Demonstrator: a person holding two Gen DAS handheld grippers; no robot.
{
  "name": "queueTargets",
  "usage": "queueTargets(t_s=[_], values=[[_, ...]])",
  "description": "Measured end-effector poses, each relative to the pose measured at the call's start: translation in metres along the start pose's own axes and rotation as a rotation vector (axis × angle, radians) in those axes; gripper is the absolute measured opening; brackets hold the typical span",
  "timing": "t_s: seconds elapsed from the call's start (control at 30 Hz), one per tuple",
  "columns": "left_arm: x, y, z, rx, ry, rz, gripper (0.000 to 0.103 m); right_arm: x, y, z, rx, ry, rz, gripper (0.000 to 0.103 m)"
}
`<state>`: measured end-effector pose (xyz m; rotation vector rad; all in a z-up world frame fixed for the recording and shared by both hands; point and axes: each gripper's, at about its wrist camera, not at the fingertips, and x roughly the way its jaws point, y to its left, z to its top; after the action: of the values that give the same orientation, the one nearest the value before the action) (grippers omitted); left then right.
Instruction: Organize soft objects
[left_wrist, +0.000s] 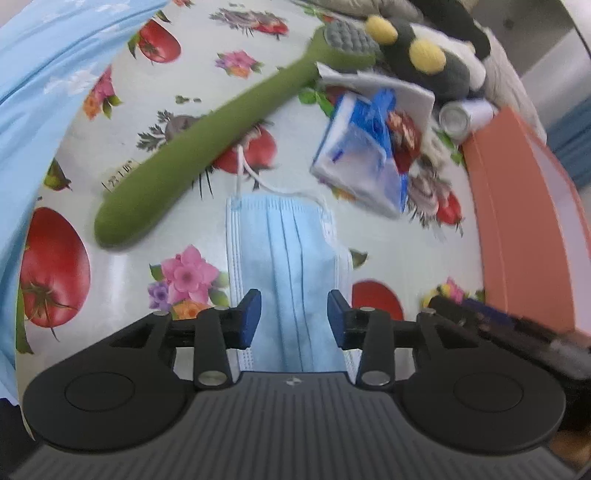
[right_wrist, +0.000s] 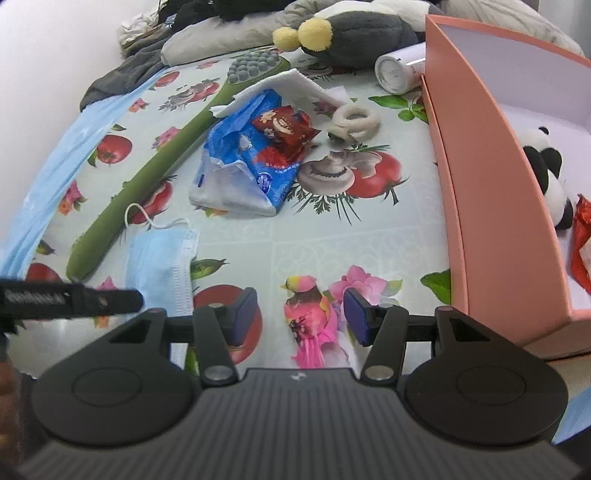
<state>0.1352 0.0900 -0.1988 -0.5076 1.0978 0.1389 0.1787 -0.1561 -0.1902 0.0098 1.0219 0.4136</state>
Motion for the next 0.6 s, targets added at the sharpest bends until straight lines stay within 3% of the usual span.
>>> queueTargets(t_s=[0.13,0.17,0.2,0.4,0.43,0.53,0.6], values=[[-0.006,0.004,0.002,-0.049,-0.039,-0.011,0.049,0.008,0.005,0.000,-0.055,0.000,-0.015,0.043],[-0.007,0.005,0.001,-0.056,-0.045,-0.015,0.049,0.010,0.005,0.000,-0.063,0.006,-0.016,0.034],[-0.008,0.004,0.001,-0.059,-0.050,-0.018,0.049,0.011,0.006,0.000,-0.072,0.011,-0.017,0.031],[-0.003,-0.001,-0.003,-0.057,-0.061,0.023,0.050,0.004,0.007,0.001,-0.082,-0.005,-0.036,0.031],[-0.002,-0.003,-0.004,-0.047,-0.067,0.041,0.054,0.003,0.006,0.001,-0.078,-0.005,-0.038,0.031],[0.004,-0.013,-0.007,-0.003,-0.088,0.098,0.079,0.002,0.003,0.001,-0.070,-0.001,-0.045,0.031],[0.010,-0.019,-0.008,0.036,-0.101,0.153,0.084,0.001,0.001,0.000,-0.067,0.001,-0.053,0.031]])
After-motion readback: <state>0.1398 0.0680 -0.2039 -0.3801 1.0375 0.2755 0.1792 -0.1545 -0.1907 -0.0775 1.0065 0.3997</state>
